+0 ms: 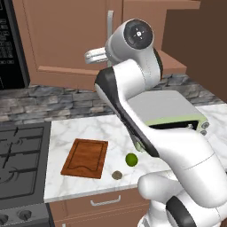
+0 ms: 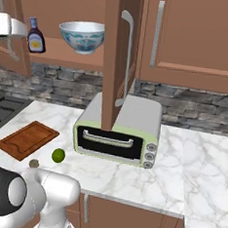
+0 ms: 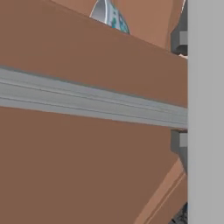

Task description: Open the cabinet. Place the bowl and condiment on the counter. Then place the lime and garlic on the cutting board.

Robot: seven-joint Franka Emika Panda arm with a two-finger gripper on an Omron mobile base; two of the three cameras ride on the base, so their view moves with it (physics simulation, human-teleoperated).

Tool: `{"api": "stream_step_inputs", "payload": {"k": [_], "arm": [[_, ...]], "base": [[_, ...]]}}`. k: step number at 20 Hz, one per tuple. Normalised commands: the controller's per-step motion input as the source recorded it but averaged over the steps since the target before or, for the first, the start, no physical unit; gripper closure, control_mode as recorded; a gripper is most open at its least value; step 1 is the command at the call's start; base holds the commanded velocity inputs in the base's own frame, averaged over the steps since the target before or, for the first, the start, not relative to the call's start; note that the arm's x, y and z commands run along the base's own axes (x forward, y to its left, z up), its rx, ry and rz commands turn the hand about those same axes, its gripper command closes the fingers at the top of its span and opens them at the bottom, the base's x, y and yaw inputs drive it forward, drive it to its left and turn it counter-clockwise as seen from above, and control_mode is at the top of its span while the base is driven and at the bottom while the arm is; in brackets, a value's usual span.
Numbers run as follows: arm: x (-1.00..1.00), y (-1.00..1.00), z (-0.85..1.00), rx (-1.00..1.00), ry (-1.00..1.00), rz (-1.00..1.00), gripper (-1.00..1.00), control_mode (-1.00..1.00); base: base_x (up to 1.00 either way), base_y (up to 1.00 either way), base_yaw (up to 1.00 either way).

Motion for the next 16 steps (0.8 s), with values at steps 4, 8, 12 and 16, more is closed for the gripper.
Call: {"api": "stream_step_inputs", "payload": {"k": [4, 8, 12, 16], "arm": [[-1.0, 1.0, -0.22, -0.07, 0.0, 0.0, 1.0, -1.0], [-1.0, 1.0, -0.17, -0.09, 0.0, 0.0, 1.0, -1.0], [-0.98, 0.62, 0.04, -0.01, 0.01, -0.03, -1.0, -1.0], [-0.97, -0.71, 0.28, 0.19, 0.01, -0.02, -1.0, -1.0]], "base": [[0.0, 0.0, 0.0], [0.0, 0.0, 0.0], [0.0, 0.0, 0.0], [0.0, 0.0, 0.0]]}}
